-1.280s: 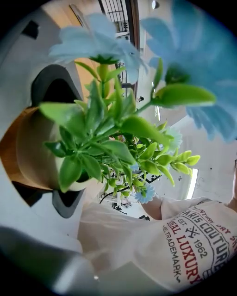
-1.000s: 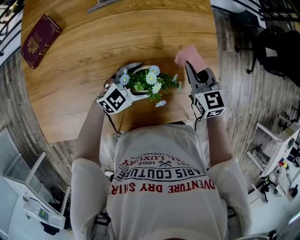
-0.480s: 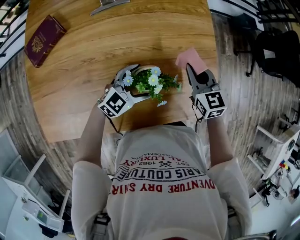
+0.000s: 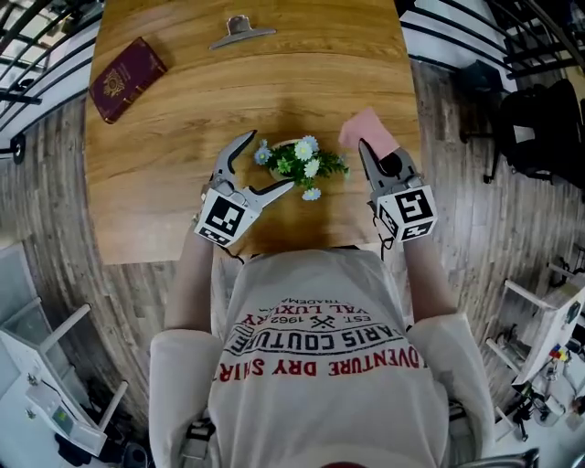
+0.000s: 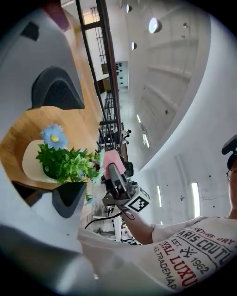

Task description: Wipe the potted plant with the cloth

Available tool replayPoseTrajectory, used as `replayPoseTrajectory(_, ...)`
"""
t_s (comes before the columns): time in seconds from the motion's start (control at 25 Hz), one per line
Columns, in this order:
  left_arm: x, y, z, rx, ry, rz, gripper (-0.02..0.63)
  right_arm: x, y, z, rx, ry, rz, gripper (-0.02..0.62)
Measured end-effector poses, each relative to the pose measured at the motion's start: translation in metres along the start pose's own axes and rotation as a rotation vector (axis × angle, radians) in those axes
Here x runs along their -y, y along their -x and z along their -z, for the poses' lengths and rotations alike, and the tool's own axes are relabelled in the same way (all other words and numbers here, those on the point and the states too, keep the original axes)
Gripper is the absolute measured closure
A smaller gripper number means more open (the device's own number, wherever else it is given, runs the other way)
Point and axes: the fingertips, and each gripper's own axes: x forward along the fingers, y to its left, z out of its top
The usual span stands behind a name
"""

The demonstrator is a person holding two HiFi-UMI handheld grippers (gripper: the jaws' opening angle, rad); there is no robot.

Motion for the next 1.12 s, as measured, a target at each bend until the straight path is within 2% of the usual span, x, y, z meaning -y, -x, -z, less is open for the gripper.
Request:
replayPoseTrajectory(0.2, -0.004, 0.025, -0.045, 0.084, 0.024, -0.096, 0.103, -0.01, 0.011, -0.022, 0.061, 0.03, -0.031, 0.558)
replayPoseTrajectory(0.24, -0.006, 0.031, -0.052, 0.095, 0.027, -0.133, 0.125, -0.011, 0.013, -0.026, 0.073, 0.029, -0.032, 0.558)
replayPoseTrajectory(0.28, -0.012, 0.038, -0.058, 0.109, 0.038, -0.191, 0.235, -0.013, 0.015, -0.03, 0.087, 0.028, -0.032, 0.558)
replayPoseTrajectory(0.32, -0.02, 0.046, -0.063, 0.127, 0.055, -0.261, 0.425, -0.014, 0.016, -0.035, 0.101, 0.025, -0.031, 0.558)
replayPoseTrajectory(0.36, -0.029, 0.053, -0.066, 0.143, 0.076, -0.323, 0.513, -0.015, 0.017, -0.04, 0.115, 0.023, -0.029, 0.558)
replayPoseTrajectory(0.44, -0.04, 0.064, -0.074, 0.166, 0.11, -0.394, 0.519, -0.016, 0.019, -0.05, 0.145, 0.017, -0.025, 0.558)
replayPoseTrajectory(0.48, -0.044, 0.069, -0.079, 0.175, 0.114, -0.415, 0.547, -0.017, 0.02, -0.056, 0.161, 0.015, -0.022, 0.559)
replayPoseTrajectory(0.6, -0.048, 0.078, -0.09, 0.167, 0.093, -0.46, 0.58, -0.018, 0.024, -0.07, 0.2, 0.015, -0.009, 0.558)
replayPoseTrajectory(0.84, -0.052, 0.086, -0.107, 0.152, 0.13, -0.47, 0.589, -0.02, 0.028, -0.09, 0.259, 0.027, 0.021, 0.56)
replayPoseTrajectory(1.12, -0.052, 0.09, -0.125, 0.192, 0.101, -0.473, 0.589, -0.024, 0.035, -0.096, 0.282, 0.023, 0.022, 0.56)
